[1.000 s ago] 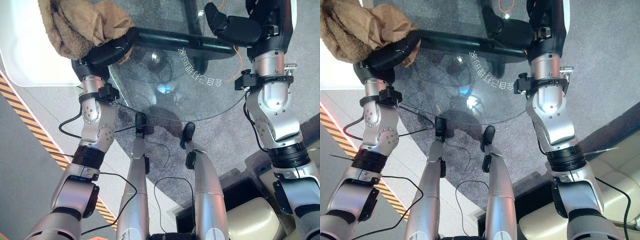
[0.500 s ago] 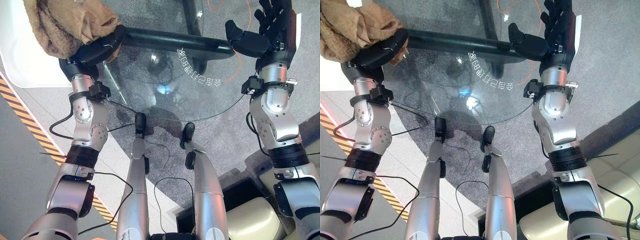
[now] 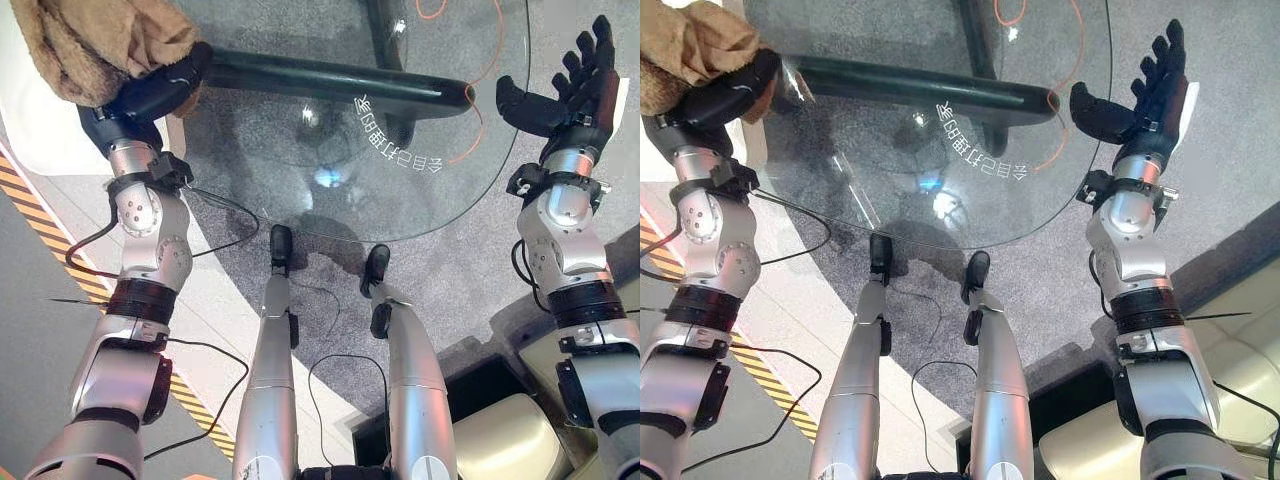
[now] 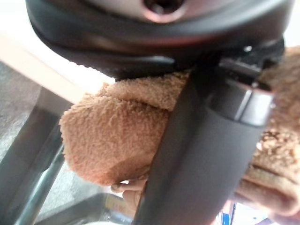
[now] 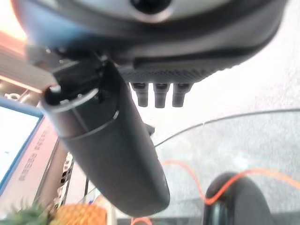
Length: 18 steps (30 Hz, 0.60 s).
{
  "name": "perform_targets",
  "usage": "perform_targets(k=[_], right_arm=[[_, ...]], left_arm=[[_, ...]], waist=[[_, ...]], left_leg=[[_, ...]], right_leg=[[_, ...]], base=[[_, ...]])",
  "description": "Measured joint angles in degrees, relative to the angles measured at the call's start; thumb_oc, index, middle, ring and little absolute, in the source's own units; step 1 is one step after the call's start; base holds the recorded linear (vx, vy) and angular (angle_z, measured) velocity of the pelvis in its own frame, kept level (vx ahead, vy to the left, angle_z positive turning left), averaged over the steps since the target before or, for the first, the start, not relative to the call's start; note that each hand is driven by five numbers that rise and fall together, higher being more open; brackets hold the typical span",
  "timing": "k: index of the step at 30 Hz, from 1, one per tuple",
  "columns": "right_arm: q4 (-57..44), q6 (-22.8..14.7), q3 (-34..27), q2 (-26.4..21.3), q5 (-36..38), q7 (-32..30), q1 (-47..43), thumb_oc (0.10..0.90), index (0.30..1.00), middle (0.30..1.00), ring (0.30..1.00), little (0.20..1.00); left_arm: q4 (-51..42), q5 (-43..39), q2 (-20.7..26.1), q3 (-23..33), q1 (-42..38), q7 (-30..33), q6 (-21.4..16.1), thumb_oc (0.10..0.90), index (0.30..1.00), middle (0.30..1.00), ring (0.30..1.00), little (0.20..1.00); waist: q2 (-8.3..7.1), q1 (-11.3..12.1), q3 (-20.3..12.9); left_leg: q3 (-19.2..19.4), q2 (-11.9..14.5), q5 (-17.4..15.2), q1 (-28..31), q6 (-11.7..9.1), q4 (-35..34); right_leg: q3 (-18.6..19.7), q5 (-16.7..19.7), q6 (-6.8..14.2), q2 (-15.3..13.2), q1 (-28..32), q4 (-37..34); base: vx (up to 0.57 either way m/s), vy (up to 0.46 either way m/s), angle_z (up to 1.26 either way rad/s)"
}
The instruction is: Wipe the table with a cloth and put it in the basket.
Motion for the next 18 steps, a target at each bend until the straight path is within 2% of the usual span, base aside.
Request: perform_targets(k=[18], right_arm=[[14.39,-1.46,0.85,-1.99,0.41,-0.93,-2.04,0.8,0.9,0.9,0.9,0.9]], left_arm=[[8.48,-2.42,2.51,-0.34,-4.2,4.26,-1.31,0.1,0.3,0.3,0.3,0.2]], waist=[[0.01,0.04,0.01]], left_leg=[[0.16,0.38,0.0,-1.06,-0.01,-0.23]], right_leg=[[0.16,0.04,-0.06,0.07,-1.28,-0.12]], base=[[0.0,0.0,0.0]])
